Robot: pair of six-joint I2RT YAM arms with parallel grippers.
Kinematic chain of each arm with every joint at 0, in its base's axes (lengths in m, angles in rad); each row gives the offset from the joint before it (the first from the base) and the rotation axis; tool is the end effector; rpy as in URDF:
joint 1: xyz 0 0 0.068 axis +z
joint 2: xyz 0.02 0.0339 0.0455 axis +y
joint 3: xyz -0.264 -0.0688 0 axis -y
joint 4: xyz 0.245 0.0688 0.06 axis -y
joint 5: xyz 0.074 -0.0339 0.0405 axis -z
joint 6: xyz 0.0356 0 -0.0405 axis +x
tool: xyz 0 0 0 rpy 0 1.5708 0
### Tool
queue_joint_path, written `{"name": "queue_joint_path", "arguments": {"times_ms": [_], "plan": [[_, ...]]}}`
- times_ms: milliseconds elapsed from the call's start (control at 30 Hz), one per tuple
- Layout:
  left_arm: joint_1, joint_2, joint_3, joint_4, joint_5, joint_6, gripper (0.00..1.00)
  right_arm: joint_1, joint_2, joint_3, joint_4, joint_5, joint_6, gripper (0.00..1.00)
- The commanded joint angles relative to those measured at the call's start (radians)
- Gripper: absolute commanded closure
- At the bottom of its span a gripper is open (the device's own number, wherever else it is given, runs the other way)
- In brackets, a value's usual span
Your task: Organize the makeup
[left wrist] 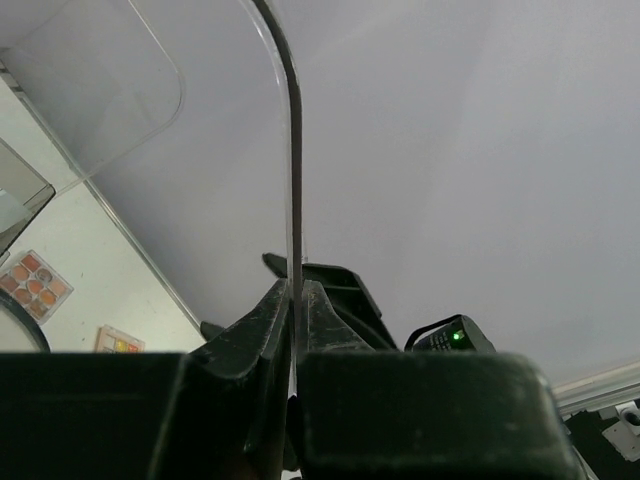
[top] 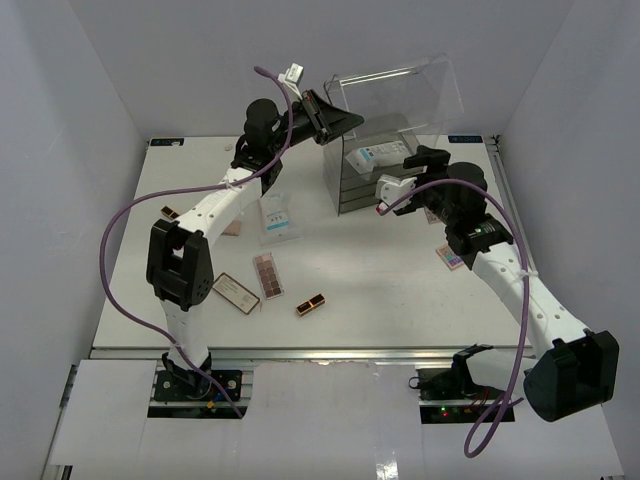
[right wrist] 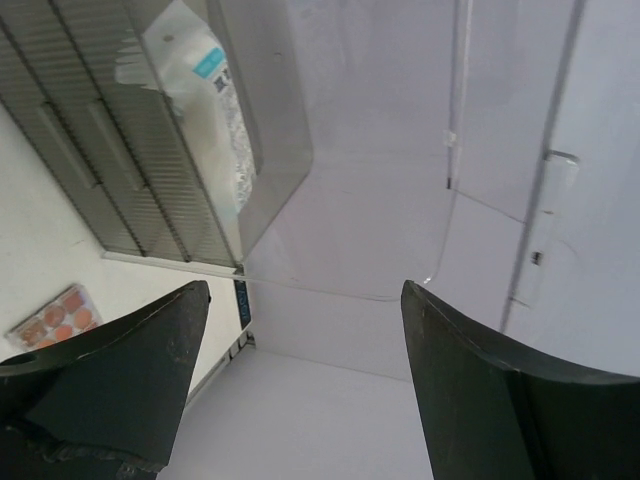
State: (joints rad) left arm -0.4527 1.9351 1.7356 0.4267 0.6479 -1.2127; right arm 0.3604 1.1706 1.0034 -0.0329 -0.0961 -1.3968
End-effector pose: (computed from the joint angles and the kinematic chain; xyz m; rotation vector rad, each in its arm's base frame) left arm 0.4095 -0.2231 0.3935 0.0324 1.6565 -1.7648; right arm 0.2570 0.1005 0.3533 -1.4443 1.1046 -0.6599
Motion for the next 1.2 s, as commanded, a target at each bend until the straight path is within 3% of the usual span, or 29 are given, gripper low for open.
{"name": "queue_joint_path", "arguments": {"times_ms": [0,467,667,800,867,1000,1167], "plan": [[0.017,-0.094,-0.03,0.01,-0.036,0.002,0.84,-0.018,0.006,0.047,0.205,0.044,-0.013,0.15],[0.019,-0.109,-0.056,-0.03,-0.024,0.018,0.44,-0.034,0.033,0.057,0.33,0.045,-0.025,0.13],[0.031,-0.121,-0.073,-0.019,-0.016,0.015,0.45,-0.044,0.014,0.063,0.257,-0.017,0.034,0.14],[0.032,-0.107,-0.038,-0.007,-0.001,0.003,0.5,-0.108,-0.014,0.145,-0.13,-0.284,0.113,0.17],[0.032,-0.104,-0.03,0.0,0.003,-0.005,0.52,-0.145,-0.024,0.148,-0.204,-0.397,0.161,0.17],[0.032,-0.108,-0.018,0.003,0.01,-0.011,0.55,-0.235,-0.024,0.117,-0.222,-0.565,0.362,0.18],[0.032,-0.108,-0.002,-0.003,0.017,-0.011,0.55,-0.3,-0.026,0.0,-0.175,-0.646,0.551,0.18]]}}
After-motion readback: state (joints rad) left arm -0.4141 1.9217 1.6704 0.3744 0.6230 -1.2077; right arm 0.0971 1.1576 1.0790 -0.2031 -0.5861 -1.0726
